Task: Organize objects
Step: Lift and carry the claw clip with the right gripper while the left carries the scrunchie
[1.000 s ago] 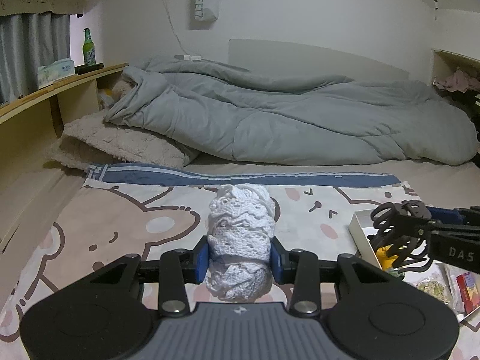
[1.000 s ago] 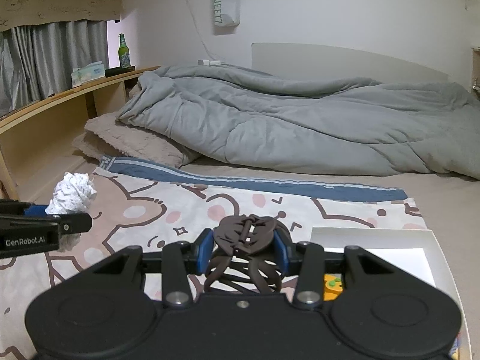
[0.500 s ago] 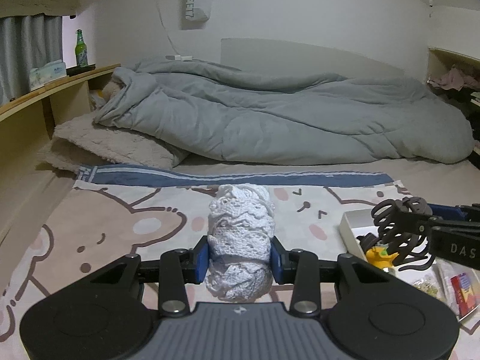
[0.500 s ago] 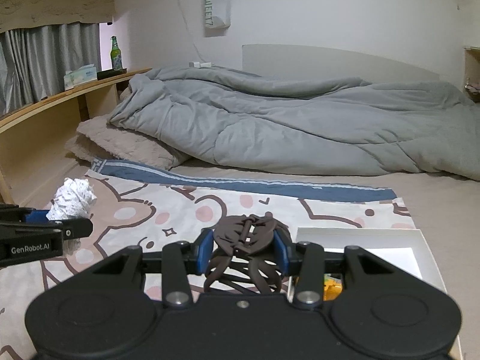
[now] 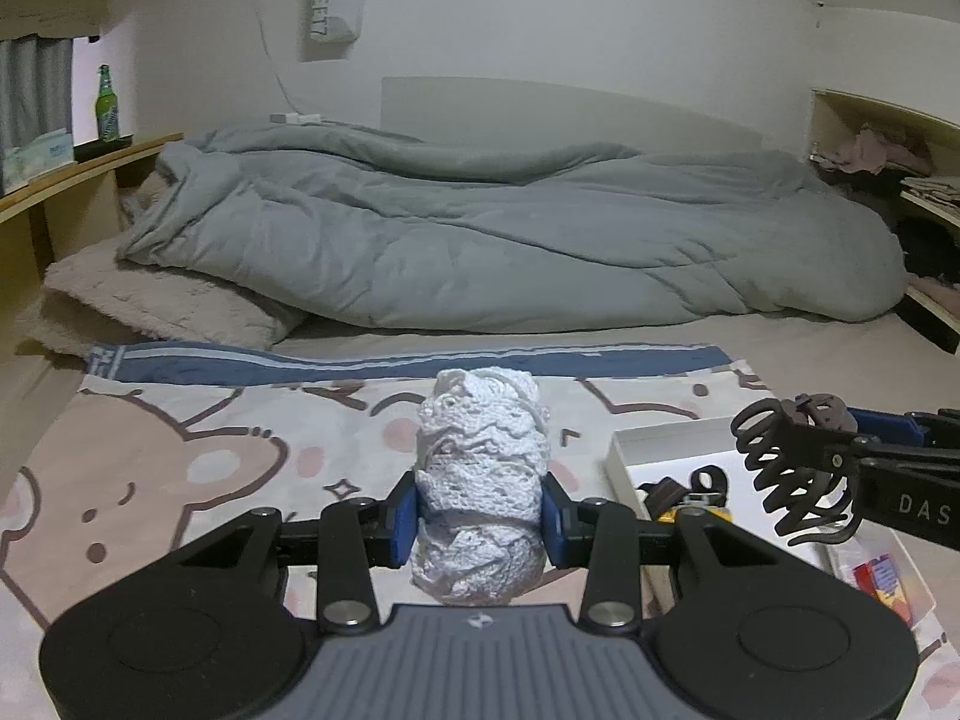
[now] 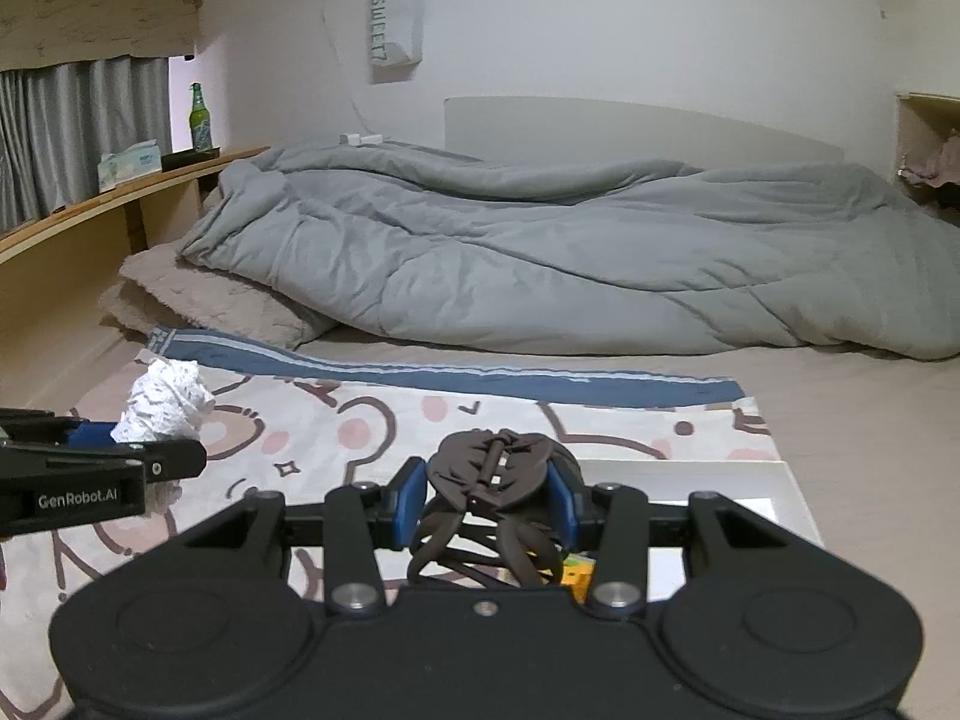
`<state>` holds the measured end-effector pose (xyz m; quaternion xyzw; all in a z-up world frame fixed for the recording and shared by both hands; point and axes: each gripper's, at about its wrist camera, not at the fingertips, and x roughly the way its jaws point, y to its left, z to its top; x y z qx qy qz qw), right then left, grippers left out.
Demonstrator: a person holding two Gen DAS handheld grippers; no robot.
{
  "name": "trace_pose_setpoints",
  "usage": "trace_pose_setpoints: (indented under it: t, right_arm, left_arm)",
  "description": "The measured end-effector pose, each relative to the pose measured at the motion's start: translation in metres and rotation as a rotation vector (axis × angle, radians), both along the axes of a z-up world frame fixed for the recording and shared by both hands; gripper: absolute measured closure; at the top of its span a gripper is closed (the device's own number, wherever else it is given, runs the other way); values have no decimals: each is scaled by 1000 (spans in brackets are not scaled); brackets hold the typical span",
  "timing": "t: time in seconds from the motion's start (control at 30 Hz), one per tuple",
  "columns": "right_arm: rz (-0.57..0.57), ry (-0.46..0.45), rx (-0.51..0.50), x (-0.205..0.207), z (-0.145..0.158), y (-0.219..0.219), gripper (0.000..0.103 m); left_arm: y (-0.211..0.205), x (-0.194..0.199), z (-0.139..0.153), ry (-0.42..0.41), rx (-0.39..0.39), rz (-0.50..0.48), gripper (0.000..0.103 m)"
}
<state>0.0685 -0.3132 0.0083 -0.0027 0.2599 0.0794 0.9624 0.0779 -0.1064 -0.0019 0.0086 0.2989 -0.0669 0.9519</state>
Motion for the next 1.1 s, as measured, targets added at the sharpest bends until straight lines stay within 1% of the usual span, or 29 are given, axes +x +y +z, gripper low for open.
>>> trace_pose_setpoints:
  t: [0.33, 0.5, 0.67, 0.8, 0.9, 1.0, 1.1]
  right_arm:
    - [-70, 6, -14, 2, -4, -42, 59]
    - [-88, -19, -23, 6, 2, -64, 59]
    - [-97, -31, -40, 21, 9, -84, 59]
    - [-99, -27, -35, 38, 2, -98, 59]
    - [-103, -11, -30, 49, -9, -106, 59]
    - [-94, 21, -58, 59, -22, -111, 59]
    - [-96, 44, -57, 69, -35, -119, 59]
  left_arm:
    - [-26, 9, -6, 15, -18, -44, 62]
    - [-39, 13, -6, 25, -37, -80, 62]
    - [-58, 19, -4, 28, -81, -134, 62]
    - [-82, 23, -9, 15, -26, -189, 62]
    - [-101, 29, -16, 19, -10, -238, 62]
    - [-123, 35, -26, 16, 8, -295, 62]
    - [-146, 43, -37, 22, 29, -357, 62]
